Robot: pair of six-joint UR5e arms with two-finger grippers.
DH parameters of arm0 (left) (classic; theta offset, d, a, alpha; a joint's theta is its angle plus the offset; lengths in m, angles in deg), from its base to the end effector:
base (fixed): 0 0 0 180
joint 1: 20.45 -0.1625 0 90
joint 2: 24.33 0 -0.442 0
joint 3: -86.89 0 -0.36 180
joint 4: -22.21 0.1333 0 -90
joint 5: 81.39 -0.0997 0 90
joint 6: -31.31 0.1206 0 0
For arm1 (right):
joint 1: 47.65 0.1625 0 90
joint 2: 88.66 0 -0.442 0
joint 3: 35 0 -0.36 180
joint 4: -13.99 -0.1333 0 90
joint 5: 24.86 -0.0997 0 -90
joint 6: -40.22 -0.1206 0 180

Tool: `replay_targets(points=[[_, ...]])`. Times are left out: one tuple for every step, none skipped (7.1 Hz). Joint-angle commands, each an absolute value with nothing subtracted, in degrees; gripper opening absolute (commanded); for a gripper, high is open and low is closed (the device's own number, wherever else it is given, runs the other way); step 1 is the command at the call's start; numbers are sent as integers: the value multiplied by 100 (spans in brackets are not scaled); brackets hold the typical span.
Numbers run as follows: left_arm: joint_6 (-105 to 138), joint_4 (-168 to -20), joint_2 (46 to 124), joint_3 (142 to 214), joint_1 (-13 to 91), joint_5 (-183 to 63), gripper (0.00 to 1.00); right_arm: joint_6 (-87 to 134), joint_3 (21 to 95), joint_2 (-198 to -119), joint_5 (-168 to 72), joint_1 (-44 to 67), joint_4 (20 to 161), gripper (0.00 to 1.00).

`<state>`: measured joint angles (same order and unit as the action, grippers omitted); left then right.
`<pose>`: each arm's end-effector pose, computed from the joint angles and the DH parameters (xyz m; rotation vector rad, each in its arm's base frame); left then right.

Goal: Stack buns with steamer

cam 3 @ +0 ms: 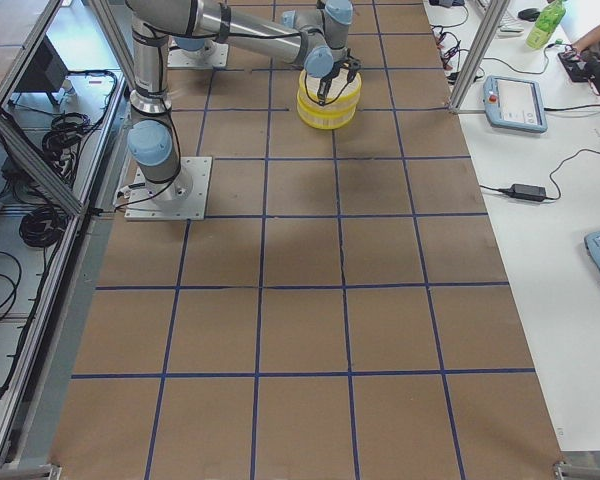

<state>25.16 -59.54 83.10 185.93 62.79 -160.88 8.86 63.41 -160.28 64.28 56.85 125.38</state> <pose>-0.0939 -0.5270 0.2799 0.3712 -2.8980 -0.4670 0.2682 -0.4973 0.2903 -0.4578 -3.0815 -0.1444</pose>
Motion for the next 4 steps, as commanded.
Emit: replay_targets(points=[[1562, -6164, 8246, 18313, 6392, -15080, 2, 875, 6344, -16029, 6427, 5685, 12517, 38], [1166, -6164, 8184, 18304, 6471, -14612, 2, 840, 6361, -16038, 6427, 5685, 12517, 57], [457, -6086, 8210, 18304, 6611, -14199, 2, 840, 6379, -16047, 6435, 5685, 12508, 64], [-298, -6024, 8140, 18173, 6752, -13916, 3, 944, 6318, -16099, 6453, 5650, 12499, 71]])
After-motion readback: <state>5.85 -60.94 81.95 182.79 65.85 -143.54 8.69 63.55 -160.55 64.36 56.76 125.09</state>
